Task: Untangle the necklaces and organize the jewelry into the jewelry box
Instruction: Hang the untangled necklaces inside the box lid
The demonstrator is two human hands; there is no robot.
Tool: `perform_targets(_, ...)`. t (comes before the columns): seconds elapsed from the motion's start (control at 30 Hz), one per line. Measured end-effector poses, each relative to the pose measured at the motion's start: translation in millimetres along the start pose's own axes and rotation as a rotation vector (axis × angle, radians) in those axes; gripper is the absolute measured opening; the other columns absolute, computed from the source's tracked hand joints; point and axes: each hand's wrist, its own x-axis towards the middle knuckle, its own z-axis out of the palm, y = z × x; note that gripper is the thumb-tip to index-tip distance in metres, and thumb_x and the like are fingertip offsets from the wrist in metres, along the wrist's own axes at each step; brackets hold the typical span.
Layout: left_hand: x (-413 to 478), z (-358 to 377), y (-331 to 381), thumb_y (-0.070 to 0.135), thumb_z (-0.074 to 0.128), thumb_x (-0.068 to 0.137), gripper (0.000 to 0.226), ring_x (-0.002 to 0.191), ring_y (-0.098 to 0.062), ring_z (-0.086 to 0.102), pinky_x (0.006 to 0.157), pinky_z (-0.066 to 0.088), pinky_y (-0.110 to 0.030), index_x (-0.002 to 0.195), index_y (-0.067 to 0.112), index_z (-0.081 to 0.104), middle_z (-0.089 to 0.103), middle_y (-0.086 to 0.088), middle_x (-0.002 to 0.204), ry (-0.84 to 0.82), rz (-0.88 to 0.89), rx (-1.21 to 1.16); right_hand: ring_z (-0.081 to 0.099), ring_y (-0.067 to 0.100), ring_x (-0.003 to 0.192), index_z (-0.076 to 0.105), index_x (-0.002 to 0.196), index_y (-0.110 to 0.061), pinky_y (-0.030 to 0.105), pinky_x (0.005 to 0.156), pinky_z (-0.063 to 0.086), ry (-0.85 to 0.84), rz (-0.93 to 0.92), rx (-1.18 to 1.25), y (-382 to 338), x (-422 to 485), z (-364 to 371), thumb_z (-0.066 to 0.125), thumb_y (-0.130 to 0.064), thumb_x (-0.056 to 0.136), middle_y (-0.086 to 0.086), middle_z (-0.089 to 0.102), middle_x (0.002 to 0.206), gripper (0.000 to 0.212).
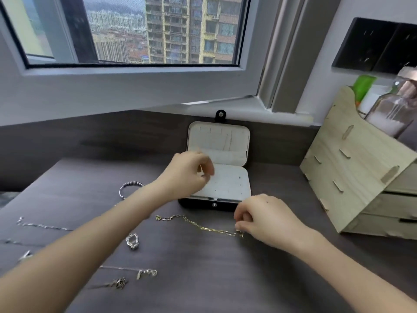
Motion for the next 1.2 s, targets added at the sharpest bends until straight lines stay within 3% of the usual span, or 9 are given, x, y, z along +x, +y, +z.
perform_targets(0.27, -50.2, 20.0, 17.8, 0.012, 0.058, 0.086, 0.011, 0.078, -0.009, 0.054, 0.074, 0.042, -0.021, 0.083, 0.014, 0.069, 0.064, 0.006, 0.089, -0.249, -0.074, -0.010, 0.056, 0.015, 0.099, 0.062, 0.090, -0.022, 0.029, 0.082, 0.046, 0.004, 0.198, 0.130, 4.1, -11.9, 22.1, 0.062, -0.035, 0.087, -0.006, 0.065, 0.094, 0.013)
perform_targets(0.4, -54.8, 29.6, 22.8, 0.012, 0.058, 0.086, 0.011, 0.075, -0.007, 0.051, 0.067, 0.038, -0.014, 0.084, 0.015, 0.068, 0.060, 0.008, 0.083, -0.282, -0.099, -0.011, 0.059, 0.010, 0.079, 0.057, 0.068, -0.029, 0.024, 0.072, 0.044, -0.005, 0.217, 0.287, 5.2, -10.1, 25.2, 0.062, -0.023, 0.086, -0.007, 0.063, 0.076, 0.019)
perform_targets(0.57, -58.5, 39.5, 27.9, 0.016, 0.060, 0.087, 0.012, 0.077, -0.006, 0.053, 0.062, 0.035, -0.006, 0.095, 0.017, 0.069, 0.063, 0.008, 0.086, -0.264, -0.137, -0.047, 0.060, 0.008, 0.074, 0.062, 0.068, -0.025, 0.029, 0.075, 0.049, 0.117, 0.223, 0.500, 9.4, -16.0, 26.0, 0.066, -0.019, 0.083, -0.006, 0.067, 0.077, 0.017)
perform_targets(0.7, -57.0, 43.8, 30.0, 0.016, 0.059, 0.087, 0.013, 0.080, -0.009, 0.054, 0.068, 0.036, -0.017, 0.095, 0.019, 0.069, 0.063, 0.009, 0.088, -0.237, -0.169, -0.011, 0.056, 0.010, 0.085, 0.062, 0.087, -0.021, 0.024, 0.073, 0.041, 0.216, 0.197, 0.355, 10.3, -16.8, 20.6, 0.063, -0.023, 0.087, -0.010, 0.059, 0.083, 0.002)
perform_targets(0.8, -56.2, 46.8, 29.4, 0.016, 0.060, 0.086, 0.011, 0.087, -0.015, 0.057, 0.074, 0.038, -0.023, 0.092, 0.018, 0.069, 0.061, 0.007, 0.086, -0.229, -0.172, 0.060, 0.055, 0.011, 0.094, 0.062, 0.101, -0.023, 0.024, 0.076, 0.039, 0.163, 0.210, 0.243, 6.9, -13.3, 26.3, 0.065, -0.035, 0.085, -0.011, 0.057, 0.087, 0.020)
perform_targets(0.93, -57.1, 51.4, 23.2, 0.018, 0.061, 0.084, 0.010, 0.083, -0.012, 0.054, 0.083, 0.041, -0.029, 0.090, 0.021, 0.069, 0.056, 0.014, 0.078, -0.266, -0.186, 0.081, 0.053, 0.011, 0.085, 0.064, 0.096, -0.026, 0.024, 0.069, 0.034, 0.097, 0.134, 0.253, 0.1, -8.7, 33.6, 0.064, -0.029, 0.084, -0.013, 0.052, 0.076, 0.012)
perform_targets(1.03, -58.5, 51.9, 18.2, 0.017, 0.063, 0.082, 0.009, 0.083, -0.011, 0.054, 0.080, 0.043, -0.028, 0.088, 0.021, 0.068, 0.062, 0.009, 0.085, -0.276, -0.188, 0.052, 0.054, 0.012, 0.087, 0.058, 0.089, -0.026, 0.024, 0.073, 0.038, 0.056, 0.096, 0.246, 0.1, -5.1, 35.8, 0.062, -0.024, 0.086, -0.008, 0.061, 0.087, 0.006)
perform_targets(1.1, -59.5, 51.1, 16.2, 0.017, 0.064, 0.082, 0.007, 0.082, -0.010, 0.055, 0.074, 0.042, -0.022, 0.086, 0.022, 0.067, 0.063, 0.006, 0.089, -0.273, -0.189, 0.022, 0.057, 0.012, 0.084, 0.056, 0.084, -0.023, 0.026, 0.077, 0.043, 0.062, 0.118, 0.359, 1.0, -4.9, 36.4, 0.065, -0.024, 0.085, -0.006, 0.062, 0.088, 0.009)
perform_targets(1.2, -60.6, 48.5, 16.9, 0.019, 0.068, 0.083, 0.005, 0.076, -0.007, 0.057, 0.068, 0.043, -0.017, 0.084, 0.023, 0.067, 0.065, 0.007, 0.084, -0.279, -0.206, -0.112, 0.055, 0.004, 0.068, 0.062, 0.075, -0.021, 0.018, 0.064, 0.044, 0.130, 0.136, 0.728, 2.5, -10.0, 28.9, 0.067, -0.019, 0.084, -0.006, 0.062, 0.075, 0.011)
